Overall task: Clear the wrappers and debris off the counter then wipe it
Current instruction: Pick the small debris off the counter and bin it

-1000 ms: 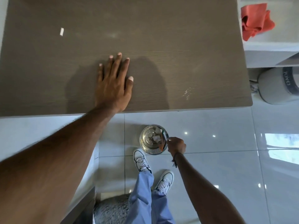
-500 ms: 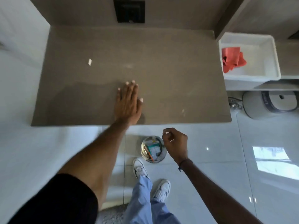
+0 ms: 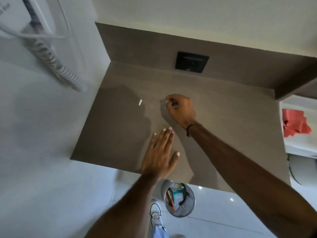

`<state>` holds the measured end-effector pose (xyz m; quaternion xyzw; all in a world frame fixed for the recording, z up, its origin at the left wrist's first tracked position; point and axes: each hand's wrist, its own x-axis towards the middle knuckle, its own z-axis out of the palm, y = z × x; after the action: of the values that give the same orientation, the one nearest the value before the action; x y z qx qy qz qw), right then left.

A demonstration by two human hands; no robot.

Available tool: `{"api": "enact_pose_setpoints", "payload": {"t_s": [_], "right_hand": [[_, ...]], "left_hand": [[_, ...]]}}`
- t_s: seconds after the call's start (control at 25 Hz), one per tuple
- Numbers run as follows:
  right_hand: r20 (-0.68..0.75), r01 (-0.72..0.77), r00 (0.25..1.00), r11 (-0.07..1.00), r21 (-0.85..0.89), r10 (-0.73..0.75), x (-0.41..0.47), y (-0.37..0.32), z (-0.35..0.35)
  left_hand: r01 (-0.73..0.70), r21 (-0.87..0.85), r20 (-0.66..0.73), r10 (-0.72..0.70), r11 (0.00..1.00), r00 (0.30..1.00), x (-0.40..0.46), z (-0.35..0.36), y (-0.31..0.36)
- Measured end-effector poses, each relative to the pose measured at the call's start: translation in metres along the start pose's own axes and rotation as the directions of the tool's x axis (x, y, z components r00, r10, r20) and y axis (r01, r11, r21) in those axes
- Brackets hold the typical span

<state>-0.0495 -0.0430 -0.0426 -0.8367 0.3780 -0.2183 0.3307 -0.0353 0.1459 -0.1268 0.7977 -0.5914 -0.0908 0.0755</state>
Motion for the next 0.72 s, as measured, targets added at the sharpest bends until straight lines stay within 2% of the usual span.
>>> {"api": "enact_pose_setpoints", "payload": {"t_s": [0.12,0.24,0.32,0.4,0.56,0.64,0.72], "right_hand": [[0.233,0.107,0.969,0.991,-0.08,-0.085,0.043,-0.009,0.027],[0.471,0.306,0.862,0.933,-0.191,-0.187,0.067,-0.024,0.058],[0.556,0.415,0.801,0.876,-0.245,-0.223,0.077,-0.032,0.071],[0.568,0.438,0.794,0.851,-0.289,-0.215,0.083,-0.035,0.075],[0.501,0.396,0.848,0.837,-0.378,-0.175,0.077,-0.004,0.047],[0.42,0.25,0.905,0.889,-0.383,-0.074,0.059,0.028,0.014],[0.281,0.068,0.959,0.948,-0.312,0.024,0.025,0.059,-0.021]], "left_hand": [[0.011,-0.018,0.005,-0.011,1.0,1.0,0.001,0.001,-0.002],[0.018,-0.04,0.009,-0.018,0.999,1.0,0.003,0.002,-0.001],[0.024,-0.056,0.006,-0.023,0.998,1.0,0.003,0.001,-0.002],[0.025,-0.06,0.002,-0.025,0.998,1.0,0.003,0.001,-0.003],[0.006,-0.07,-0.019,-0.007,0.998,1.0,0.003,0.002,-0.006],[-0.003,-0.06,-0.042,0.001,0.998,0.999,0.003,0.002,-0.006],[0.001,-0.03,-0.058,-0.002,1.0,0.998,0.002,0.003,-0.005]]}}
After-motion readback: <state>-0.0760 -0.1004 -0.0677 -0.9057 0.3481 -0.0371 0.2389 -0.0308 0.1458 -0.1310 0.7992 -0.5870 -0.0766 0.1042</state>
